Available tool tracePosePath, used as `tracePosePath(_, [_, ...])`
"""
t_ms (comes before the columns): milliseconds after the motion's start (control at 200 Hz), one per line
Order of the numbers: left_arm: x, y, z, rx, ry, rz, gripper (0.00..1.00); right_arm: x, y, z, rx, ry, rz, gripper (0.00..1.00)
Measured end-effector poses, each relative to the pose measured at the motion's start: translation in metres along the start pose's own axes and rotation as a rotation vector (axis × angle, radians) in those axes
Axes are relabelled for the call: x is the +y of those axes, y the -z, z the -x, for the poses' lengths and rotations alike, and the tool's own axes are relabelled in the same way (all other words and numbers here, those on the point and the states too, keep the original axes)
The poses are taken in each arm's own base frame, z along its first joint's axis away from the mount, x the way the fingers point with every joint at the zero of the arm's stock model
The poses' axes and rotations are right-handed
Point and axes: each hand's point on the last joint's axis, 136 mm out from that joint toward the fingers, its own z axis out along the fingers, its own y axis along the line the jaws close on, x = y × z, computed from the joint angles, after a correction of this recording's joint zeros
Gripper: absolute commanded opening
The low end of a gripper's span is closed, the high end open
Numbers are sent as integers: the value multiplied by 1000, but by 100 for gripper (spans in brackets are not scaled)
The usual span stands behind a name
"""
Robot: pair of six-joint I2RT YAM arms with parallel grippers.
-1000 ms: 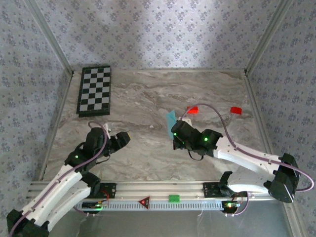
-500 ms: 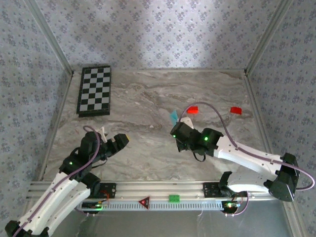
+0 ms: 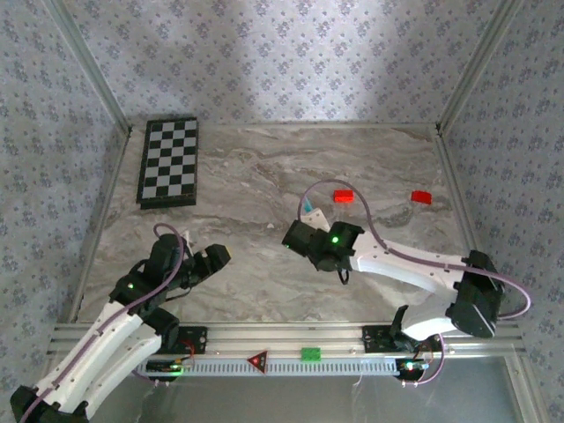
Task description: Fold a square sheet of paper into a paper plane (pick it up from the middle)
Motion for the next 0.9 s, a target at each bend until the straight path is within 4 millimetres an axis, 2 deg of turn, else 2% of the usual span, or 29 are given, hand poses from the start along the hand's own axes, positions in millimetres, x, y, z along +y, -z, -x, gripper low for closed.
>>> tracePosePath(295, [18, 14, 8, -47, 50, 76, 81, 9, -28, -2, 56, 136, -94, 0])
tracePosePath(430, [15, 28, 18, -90, 58, 82, 81, 26, -45, 0, 97, 198, -113, 1])
tracePosePath(545, [13, 33, 22, -105, 63, 85, 81, 49, -55, 3, 121, 235, -99, 5])
tracePosePath(700, [17, 33, 21, -97, 71, 102, 81, 86, -57, -4, 152, 237, 7, 21])
tracePosePath(765, [16, 32, 20, -89, 68, 102, 82, 102, -55, -8, 168, 204, 83, 30])
tracePosePath(900, [8, 30, 16, -53, 35, 64, 83, 132, -45, -6, 179, 93, 271, 43])
